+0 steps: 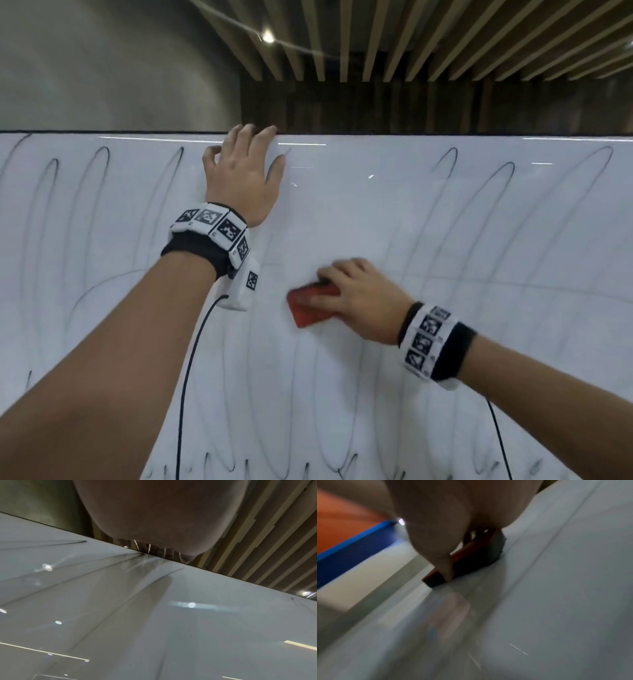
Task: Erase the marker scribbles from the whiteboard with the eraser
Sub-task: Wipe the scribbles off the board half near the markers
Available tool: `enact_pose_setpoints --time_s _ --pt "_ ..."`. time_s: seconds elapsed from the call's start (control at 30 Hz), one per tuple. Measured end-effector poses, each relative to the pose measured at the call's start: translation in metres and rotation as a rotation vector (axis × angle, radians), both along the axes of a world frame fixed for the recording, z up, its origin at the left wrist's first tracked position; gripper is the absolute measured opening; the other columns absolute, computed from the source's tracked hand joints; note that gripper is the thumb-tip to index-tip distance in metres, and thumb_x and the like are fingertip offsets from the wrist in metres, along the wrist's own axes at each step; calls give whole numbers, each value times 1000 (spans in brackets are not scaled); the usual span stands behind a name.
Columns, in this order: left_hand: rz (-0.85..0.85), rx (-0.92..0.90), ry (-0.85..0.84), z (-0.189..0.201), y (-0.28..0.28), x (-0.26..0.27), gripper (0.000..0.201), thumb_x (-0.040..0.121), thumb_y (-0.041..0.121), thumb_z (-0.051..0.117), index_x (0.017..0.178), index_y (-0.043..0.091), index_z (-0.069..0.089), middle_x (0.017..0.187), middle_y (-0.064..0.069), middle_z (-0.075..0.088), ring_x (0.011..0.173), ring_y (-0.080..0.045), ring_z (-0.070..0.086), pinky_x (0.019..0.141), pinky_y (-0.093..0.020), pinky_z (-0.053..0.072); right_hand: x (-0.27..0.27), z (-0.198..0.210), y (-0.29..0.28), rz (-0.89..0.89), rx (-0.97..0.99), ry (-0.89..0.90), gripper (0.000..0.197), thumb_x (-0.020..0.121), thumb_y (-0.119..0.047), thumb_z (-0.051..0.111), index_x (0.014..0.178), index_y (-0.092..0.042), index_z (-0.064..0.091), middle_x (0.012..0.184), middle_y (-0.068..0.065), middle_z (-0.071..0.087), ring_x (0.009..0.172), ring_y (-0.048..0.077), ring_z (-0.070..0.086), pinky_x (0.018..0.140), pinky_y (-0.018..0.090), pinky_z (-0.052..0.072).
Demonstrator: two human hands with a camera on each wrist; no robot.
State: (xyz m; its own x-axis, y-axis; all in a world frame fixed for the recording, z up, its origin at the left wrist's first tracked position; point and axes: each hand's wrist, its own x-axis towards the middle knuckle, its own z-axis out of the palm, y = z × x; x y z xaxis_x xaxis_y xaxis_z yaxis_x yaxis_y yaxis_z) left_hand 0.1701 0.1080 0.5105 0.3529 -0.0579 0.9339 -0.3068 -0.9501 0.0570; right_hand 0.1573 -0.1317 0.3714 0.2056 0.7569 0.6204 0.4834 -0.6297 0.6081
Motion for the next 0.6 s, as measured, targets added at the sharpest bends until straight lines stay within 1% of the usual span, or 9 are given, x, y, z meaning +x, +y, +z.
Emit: enact_pose_setpoints --time_s 0.03,0.1,0.2,0.3,0.37,0.47,0.5,0.53,0.6 --pt "8 3 9 0 0 0 52 105 47 33 152 26 37 154 -4 40 149 -23 29 116 -53 22 -2 -19 -3 -18 -125 42 57 87 -24 65 141 -39 54 127 7 57 112 30 53 96 42 40" --pt "20 8 15 -2 0 1 54 104 50 33 152 26 36 156 -4 39 150 -24 28 116 -54 21 -3 -9 -12 -20 -93 90 53 89 -25 62 140 -39 56 124 7 57 111 29 54 96 41 37" --pt "27 15 2 -3 -1 3 55 103 51 35 153 26 34 157 -4 37 150 -24 26 117 -53 21 -3 55 -26 -25 335 -4 51 90 -25 65 140 -33 59 119 13 57 104 36 54 89 42 35" --pt "22 3 9 -4 -1 2 58 103 54 35 154 26 33 159 -4 35 152 -25 24 118 -53 20 -6 84 -32 -102 722 -67 61 90 -29 66 148 -33 50 128 15 50 111 35 46 95 45 37" --pt "29 -4 26 -3 -2 1 59 102 56 34 154 27 32 160 -5 33 152 -25 22 119 -54 18 -5 56 -15 -69 579 -79 59 87 -22 67 143 -33 52 128 15 52 111 36 47 95 49 41" --pt "33 5 47 -2 -2 0 60 102 58 32 154 28 31 161 -3 33 152 -24 21 120 -55 18 -5 3 -1 -38 -69 34 57 85 -19 67 137 -38 57 128 8 56 112 32 51 96 46 40" --pt "33 8 45 -2 -2 1 60 102 58 31 153 28 31 160 -3 33 152 -24 22 120 -56 19 -6 9 -6 -53 -133 55 58 85 -19 68 138 -39 56 129 7 56 113 30 51 98 44 38" --pt "32 10 38 -2 -1 1 60 102 58 31 153 28 31 160 -3 33 152 -25 22 119 -56 19 -6 22 -12 -47 -70 59 59 85 -20 68 140 -38 56 128 7 56 113 30 50 98 44 36" --pt "29 6 15 -3 -1 3 60 102 58 32 153 27 32 159 -4 35 151 -25 24 118 -55 20 -5 58 -26 -27 266 6 61 86 -20 68 144 -34 55 127 10 53 113 32 48 97 45 37"
